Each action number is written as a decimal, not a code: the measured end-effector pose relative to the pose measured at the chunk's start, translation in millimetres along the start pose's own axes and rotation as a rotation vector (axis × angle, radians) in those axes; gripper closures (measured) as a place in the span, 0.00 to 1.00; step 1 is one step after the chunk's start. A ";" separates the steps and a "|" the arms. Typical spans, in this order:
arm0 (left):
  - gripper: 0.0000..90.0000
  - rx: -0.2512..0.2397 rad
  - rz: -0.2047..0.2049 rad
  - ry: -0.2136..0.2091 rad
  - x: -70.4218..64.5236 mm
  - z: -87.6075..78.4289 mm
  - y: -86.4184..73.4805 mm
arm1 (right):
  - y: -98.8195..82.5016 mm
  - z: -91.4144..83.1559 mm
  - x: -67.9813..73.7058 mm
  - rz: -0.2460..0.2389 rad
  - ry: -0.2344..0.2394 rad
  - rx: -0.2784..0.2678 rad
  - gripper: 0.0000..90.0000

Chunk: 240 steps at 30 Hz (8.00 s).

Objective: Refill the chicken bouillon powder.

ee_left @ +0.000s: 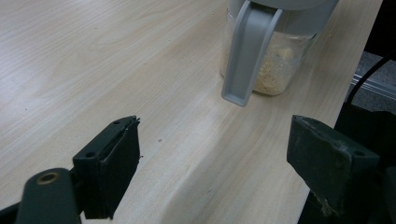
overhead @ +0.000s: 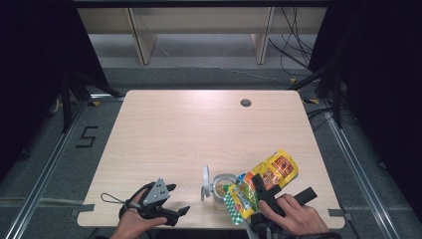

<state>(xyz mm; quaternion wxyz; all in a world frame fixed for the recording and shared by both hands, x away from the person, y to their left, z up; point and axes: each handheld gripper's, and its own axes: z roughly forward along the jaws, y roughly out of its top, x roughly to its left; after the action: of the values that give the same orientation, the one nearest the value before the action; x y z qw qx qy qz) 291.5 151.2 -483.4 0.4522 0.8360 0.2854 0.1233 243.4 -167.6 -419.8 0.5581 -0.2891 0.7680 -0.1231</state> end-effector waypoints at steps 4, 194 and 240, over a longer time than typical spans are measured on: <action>0.19 0.004 0.001 -0.002 0.2 -0.2 0.1 | -0.3 -0.6 0.3 -0.009 -0.020 0.003 0.67; 0.19 0.010 0.031 -0.005 3.4 2.3 0.3 | -8.2 2.7 -12.8 -0.115 0.033 0.011 0.69; 0.19 0.018 0.030 -0.004 4.4 2.6 -0.3 | -10.7 -1.1 -12.2 -0.117 0.024 0.005 0.69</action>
<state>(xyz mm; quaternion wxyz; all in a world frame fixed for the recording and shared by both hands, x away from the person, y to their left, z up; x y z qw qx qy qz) 296.1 152.1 -485.2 0.4433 0.8444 0.2729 0.1261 248.2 -169.2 -404.3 0.5414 -0.3305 0.7561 -0.1608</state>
